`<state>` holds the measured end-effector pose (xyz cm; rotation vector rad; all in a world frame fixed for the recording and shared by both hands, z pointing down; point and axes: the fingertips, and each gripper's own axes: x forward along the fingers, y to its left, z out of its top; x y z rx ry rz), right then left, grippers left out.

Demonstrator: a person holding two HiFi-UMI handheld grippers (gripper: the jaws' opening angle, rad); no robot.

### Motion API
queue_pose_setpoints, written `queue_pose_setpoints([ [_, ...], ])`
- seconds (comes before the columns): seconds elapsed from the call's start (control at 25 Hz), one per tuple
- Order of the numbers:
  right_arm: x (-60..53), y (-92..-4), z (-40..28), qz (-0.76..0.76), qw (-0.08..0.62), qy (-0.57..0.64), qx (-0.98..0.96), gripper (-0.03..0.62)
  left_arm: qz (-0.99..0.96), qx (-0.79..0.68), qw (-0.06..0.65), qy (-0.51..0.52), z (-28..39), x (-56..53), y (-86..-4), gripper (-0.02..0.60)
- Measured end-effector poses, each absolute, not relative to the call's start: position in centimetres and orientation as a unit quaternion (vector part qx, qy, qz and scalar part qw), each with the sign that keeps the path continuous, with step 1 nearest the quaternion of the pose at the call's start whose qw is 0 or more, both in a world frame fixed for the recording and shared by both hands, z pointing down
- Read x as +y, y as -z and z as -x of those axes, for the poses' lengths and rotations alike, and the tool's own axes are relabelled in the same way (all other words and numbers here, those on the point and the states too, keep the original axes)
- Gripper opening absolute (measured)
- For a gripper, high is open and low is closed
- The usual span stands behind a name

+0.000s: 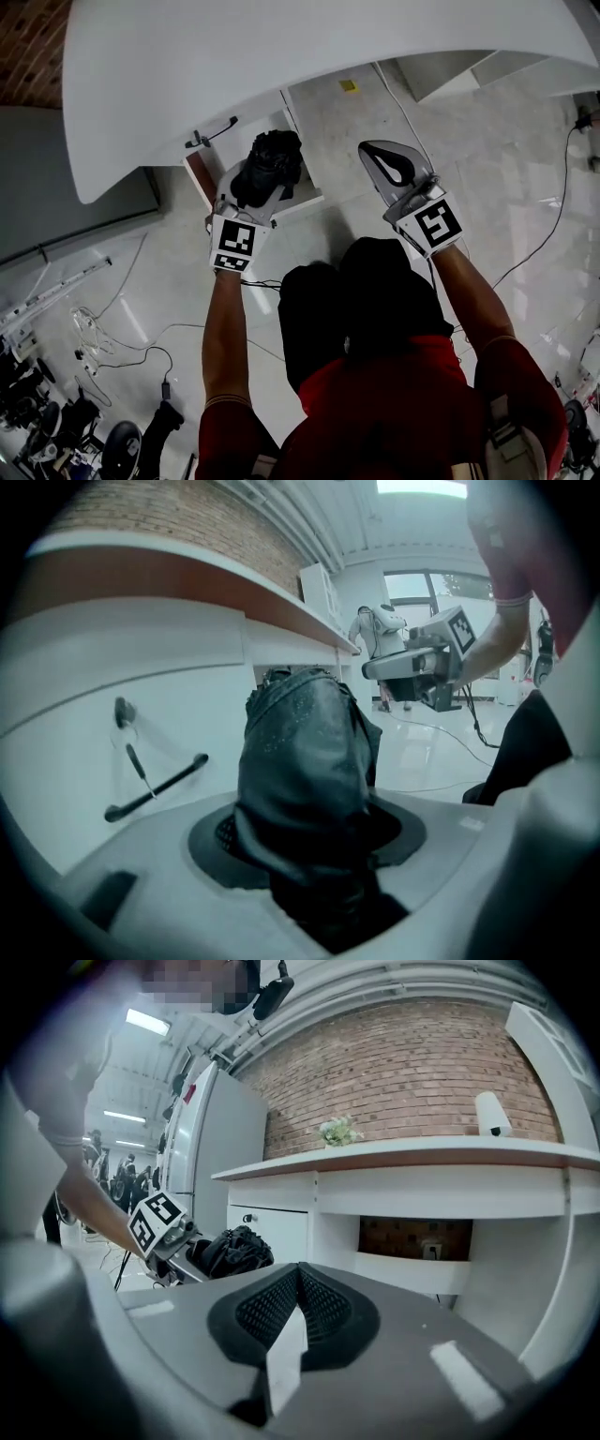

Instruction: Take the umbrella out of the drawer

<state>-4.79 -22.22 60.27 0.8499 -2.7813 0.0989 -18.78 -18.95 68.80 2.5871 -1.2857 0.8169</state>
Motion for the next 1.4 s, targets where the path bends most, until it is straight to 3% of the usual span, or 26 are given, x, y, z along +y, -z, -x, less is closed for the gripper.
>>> queue_pose_setpoints([
  [0.64, -16.5, -36.6, 5.2, -0.278, 0.079, -0.035, -0.957, 0.012, -0.848, -0.507, 0.061, -0.142, 16.7, -11.6, -41.1, 0.247],
  [0.8, -15.6, -30.5, 5.0, -0.282, 0.039, -0.026, -0.958, 0.012, -0.834, -0.542, 0.054, -0.095, 17.0, -10.9, -33.9, 0.247],
  [1.4, -11.8, -18.6, 0.5, -0.279, -0.042, -0.007, -0.959, 0.012, -0.803, -0.595, 0.004, -0.033, 15.8, -5.7, -19.6, 0.248],
])
